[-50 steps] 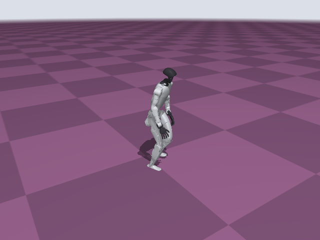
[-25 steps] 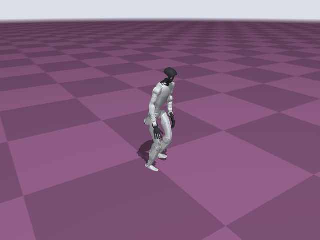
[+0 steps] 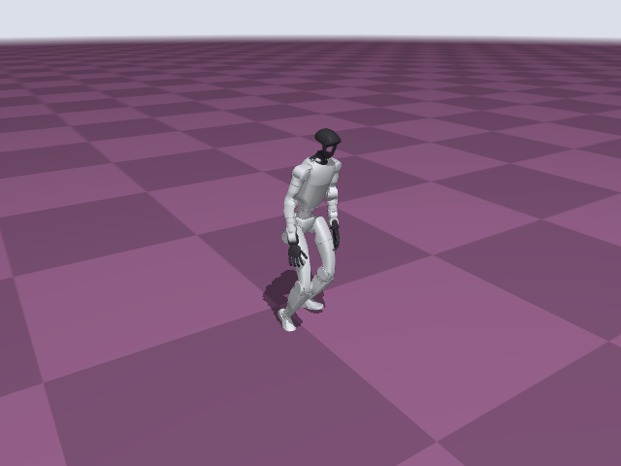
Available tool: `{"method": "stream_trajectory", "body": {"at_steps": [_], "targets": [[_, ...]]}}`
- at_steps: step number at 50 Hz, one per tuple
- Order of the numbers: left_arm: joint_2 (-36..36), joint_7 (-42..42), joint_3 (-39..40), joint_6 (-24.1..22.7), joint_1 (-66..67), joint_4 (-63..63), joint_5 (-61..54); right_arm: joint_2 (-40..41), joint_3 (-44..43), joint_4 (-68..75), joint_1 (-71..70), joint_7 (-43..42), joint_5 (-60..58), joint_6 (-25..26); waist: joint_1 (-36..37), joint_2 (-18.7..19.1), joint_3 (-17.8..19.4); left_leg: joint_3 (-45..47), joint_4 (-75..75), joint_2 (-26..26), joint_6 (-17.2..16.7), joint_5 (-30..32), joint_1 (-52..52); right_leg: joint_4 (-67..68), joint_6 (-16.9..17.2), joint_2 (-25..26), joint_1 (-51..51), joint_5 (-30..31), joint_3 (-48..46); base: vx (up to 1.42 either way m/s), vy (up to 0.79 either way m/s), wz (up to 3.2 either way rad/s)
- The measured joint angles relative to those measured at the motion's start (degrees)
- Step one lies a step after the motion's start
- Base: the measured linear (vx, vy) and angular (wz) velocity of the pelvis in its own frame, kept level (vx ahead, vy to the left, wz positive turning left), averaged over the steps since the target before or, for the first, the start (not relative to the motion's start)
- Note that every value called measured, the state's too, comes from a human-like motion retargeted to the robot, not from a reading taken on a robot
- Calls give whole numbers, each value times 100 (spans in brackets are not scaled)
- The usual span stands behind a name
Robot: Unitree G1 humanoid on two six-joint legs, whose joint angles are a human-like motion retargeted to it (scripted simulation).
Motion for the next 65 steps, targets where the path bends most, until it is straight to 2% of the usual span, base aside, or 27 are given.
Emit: {"method": "stream_trajectory", "body": {"at_steps": [9, 20, 30, 39, 53, 65], "targets": [[-134, -95, 96, 70, 46, 164, -298, -65, -254, 100, 17, 183, 291, 64, -5, 211, -117, 29, -284, 235, 12, 64, 242, -590, -108, 134, 14, 594, -149, 5, 3, -25], [-321, -191, 163, 133, 64, 414, -584, -120, -531, 316, -7, 346, 589, 191, 161, 545, -297, 91, -716, 621, 10, 203, 443, -1943, -63, 621, 175, 1507, -419, 5, 2, -29], [-432, -289, 175, 141, 77, 558, -690, -169, -704, 397, -36, 450, 861, 213, 184, 704, -304, 185, -930, 742, 47, 262, 612, -2596, -76, 840, 300, 1805, -635, 1, 0, -4], [-473, -366, 234, 118, 95, 605, -706, -204, -864, 344, -12, 461, 1096, 178, 149, 674, -209, 317, -1131, 599, 89, 289, 922, -2713, -275, 736, 408, 1336, -951, 0, 0, 0], [-499, -363, 636, 173, 147, 846, -685, -178, -1168, 250, 22, 276, 1510, 51, -27, 416, -7, 517, -1595, 105, 136, 300, 1773, -2085, -745, 265, 531, -297, -1352, 5, -1, 1], [-157, -146, 1287, 304, -465, 798, -760, -104, -1496, 300, -77, 172, 1930, 29, -144, 354, 29, 550, -2342, -103, 87, 401, 2644, -2525, -853, 421, 922, -785, -1422, 13, -3, -11]]}}
